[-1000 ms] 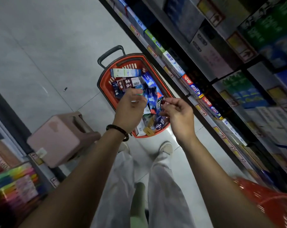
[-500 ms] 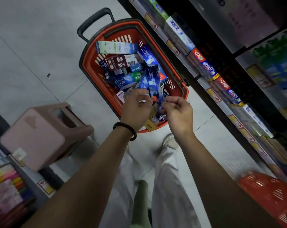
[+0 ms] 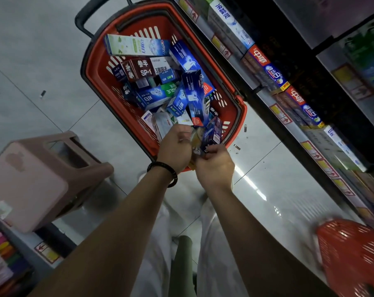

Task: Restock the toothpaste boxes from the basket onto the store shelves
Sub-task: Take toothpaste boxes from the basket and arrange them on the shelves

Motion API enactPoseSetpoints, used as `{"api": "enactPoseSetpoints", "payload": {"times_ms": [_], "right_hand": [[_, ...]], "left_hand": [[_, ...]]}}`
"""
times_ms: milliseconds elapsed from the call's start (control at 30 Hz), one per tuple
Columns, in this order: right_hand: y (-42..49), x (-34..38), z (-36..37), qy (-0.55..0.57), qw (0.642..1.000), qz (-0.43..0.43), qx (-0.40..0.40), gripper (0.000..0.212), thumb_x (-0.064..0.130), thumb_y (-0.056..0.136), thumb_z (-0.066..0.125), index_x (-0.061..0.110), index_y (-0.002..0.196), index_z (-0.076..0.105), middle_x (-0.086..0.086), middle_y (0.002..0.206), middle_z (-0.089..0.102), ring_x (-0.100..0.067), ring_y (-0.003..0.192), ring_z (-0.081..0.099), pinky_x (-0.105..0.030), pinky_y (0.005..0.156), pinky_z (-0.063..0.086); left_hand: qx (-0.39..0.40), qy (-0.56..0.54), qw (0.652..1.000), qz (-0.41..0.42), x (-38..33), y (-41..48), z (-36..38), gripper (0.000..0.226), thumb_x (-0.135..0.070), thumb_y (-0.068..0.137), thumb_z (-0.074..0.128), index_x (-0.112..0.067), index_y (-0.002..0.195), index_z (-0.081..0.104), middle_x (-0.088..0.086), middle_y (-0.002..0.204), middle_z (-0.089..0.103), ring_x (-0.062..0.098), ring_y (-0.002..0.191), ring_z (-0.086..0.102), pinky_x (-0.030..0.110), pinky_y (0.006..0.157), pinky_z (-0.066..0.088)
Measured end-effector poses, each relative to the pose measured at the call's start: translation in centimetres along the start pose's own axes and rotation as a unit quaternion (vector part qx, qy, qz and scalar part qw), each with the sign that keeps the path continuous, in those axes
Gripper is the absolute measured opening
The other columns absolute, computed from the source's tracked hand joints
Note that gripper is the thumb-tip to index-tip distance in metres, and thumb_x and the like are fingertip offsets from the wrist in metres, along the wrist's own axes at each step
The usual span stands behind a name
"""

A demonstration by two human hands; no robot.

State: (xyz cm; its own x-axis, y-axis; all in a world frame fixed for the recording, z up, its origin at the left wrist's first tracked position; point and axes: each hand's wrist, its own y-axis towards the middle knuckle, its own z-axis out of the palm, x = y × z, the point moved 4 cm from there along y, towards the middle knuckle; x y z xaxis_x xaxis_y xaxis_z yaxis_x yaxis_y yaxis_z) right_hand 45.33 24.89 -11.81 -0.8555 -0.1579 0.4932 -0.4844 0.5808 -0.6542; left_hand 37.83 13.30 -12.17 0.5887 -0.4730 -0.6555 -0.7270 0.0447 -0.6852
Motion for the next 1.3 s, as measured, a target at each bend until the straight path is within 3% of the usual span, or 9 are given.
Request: {"api": "enactPoseSetpoints", "payload": {"times_ms": [200, 367, 500, 700, 800, 967, 1133, 1200, 1300], "right_hand": [[-1.0, -0.3, 2.2, -0.046, 0.998, 0.034, -0.003, 0.042, 0.025, 0.091, 0.078, 0.017, 0.125, 0.056, -0.01, 0.126, 0.06, -0.019, 0.099, 0.049, -0.035, 0.082, 0.053], [-0.7, 0.4, 2.7, -0.032, 0.998, 0.052, -0.009, 0.054, 0.029, 0.091, 0.08, 0.01, 0.132, 0.051, -0.014, 0.129, 0.06, -0.022, 0.1, 0.05, -0.04, 0.088, 0.056], [-0.4, 0.8, 2.5, -0.029, 0.998, 0.058, -0.021, 0.062, 0.037, 0.093, 0.078, 0.009, 0.14, 0.05, -0.014, 0.133, 0.061, -0.026, 0.113, 0.058, -0.036, 0.088, 0.055], [-1.2, 1.5, 1.8, -0.002, 0.997, 0.062, -0.04, 0.058, 0.041, 0.089, 0.079, 0.013, 0.132, 0.053, -0.01, 0.126, 0.061, -0.02, 0.098, 0.049, -0.043, 0.09, 0.06], [-2.6, 2.3, 1.1, 0.009, 0.997, 0.061, -0.039, 0.057, 0.04, 0.085, 0.08, 0.015, 0.129, 0.054, -0.008, 0.121, 0.062, -0.023, 0.098, 0.055, -0.045, 0.087, 0.061], [-5.4, 4.0, -0.9, 0.014, 0.999, 0.04, -0.029, 0.052, 0.055, 0.084, 0.079, 0.024, 0.119, 0.055, 0.0, 0.113, 0.064, -0.022, 0.101, 0.062, -0.042, 0.081, 0.061], [-8.7, 5.5, -3.5, 0.015, 0.999, 0.017, -0.023, 0.047, 0.066, 0.074, 0.071, 0.037, 0.106, 0.052, 0.006, 0.11, 0.066, -0.018, 0.101, 0.066, -0.045, 0.083, 0.062], [-10.0, 6.4, -4.9, 0.016, 0.999, 0.017, -0.025, 0.049, 0.071, 0.069, 0.065, 0.041, 0.105, 0.05, 0.011, 0.11, 0.065, -0.017, 0.103, 0.066, -0.052, 0.088, 0.061], [-11.8, 8.3, -7.4, 0.029, 0.999, 0.007, -0.022, 0.047, 0.066, 0.07, 0.065, 0.037, 0.105, 0.053, 0.008, 0.111, 0.065, -0.019, 0.105, 0.066, -0.048, 0.086, 0.061]], "left_hand": [[0.003, -0.001, 1.0, -0.023, 1.3, 0.0, 0.1, 0.023, -0.019, 0.107, 0.052, -0.019, 0.126, 0.065, 0.002, 0.127, 0.066, 0.02, 0.12, 0.062, 0.042, 0.105, 0.053], [-0.006, -0.04, 0.998, -0.055, 1.3, 0.3, -0.4, 0.02, -0.016, 0.104, 0.057, -0.018, 0.122, 0.067, 0.003, 0.12, 0.069, 0.02, 0.11, 0.067, 0.044, 0.101, 0.056], [0.012, -0.028, 0.998, -0.06, 1.4, 0.7, -0.3, 0.022, -0.015, 0.101, 0.058, -0.021, 0.12, 0.067, 0.006, 0.127, 0.068, 0.025, 0.118, 0.065, 0.047, 0.104, 0.055], [0.014, -0.033, 0.998, -0.047, 0.7, 0.6, -1.0, 0.019, -0.016, 0.1, 0.057, -0.025, 0.113, 0.068, 0.01, 0.116, 0.072, 0.03, 0.112, 0.068, 0.055, 0.1, 0.057], [0.014, -0.025, 0.999, -0.035, -0.3, -0.1, -1.8, 0.026, -0.012, 0.098, 0.054, -0.021, 0.117, 0.069, 0.003, 0.118, 0.072, 0.022, 0.115, 0.067, 0.05, 0.102, 0.056], [-0.007, 0.001, 1.0, -0.024, -2.6, -0.8, -3.3, 0.019, -0.013, 0.097, 0.064, -0.019, 0.113, 0.072, 0.001, 0.117, 0.073, 0.02, 0.114, 0.068, 0.043, 0.106, 0.054], [0.006, 0.026, 1.0, -0.01, -5.3, -1.7, -5.0, 0.021, -0.012, 0.097, 0.067, -0.017, 0.117, 0.072, 0.0, 0.122, 0.071, 0.013, 0.111, 0.067, 0.014, 0.086, 0.048], [0.006, 0.038, 0.999, 0.016, -7.1, -2.7, -6.1, 0.022, -0.014, 0.097, 0.07, -0.016, 0.119, 0.073, -0.002, 0.127, 0.069, 0.012, 0.115, 0.065, 0.018, 0.093, 0.047], [0.001, 0.022, 1.0, 0.013, -9.3, -4.2, -8.2, 0.027, -0.018, 0.098, 0.071, -0.019, 0.125, 0.072, -0.005, 0.128, 0.069, 0.012, 0.118, 0.062, 0.027, 0.1, 0.047]]}}
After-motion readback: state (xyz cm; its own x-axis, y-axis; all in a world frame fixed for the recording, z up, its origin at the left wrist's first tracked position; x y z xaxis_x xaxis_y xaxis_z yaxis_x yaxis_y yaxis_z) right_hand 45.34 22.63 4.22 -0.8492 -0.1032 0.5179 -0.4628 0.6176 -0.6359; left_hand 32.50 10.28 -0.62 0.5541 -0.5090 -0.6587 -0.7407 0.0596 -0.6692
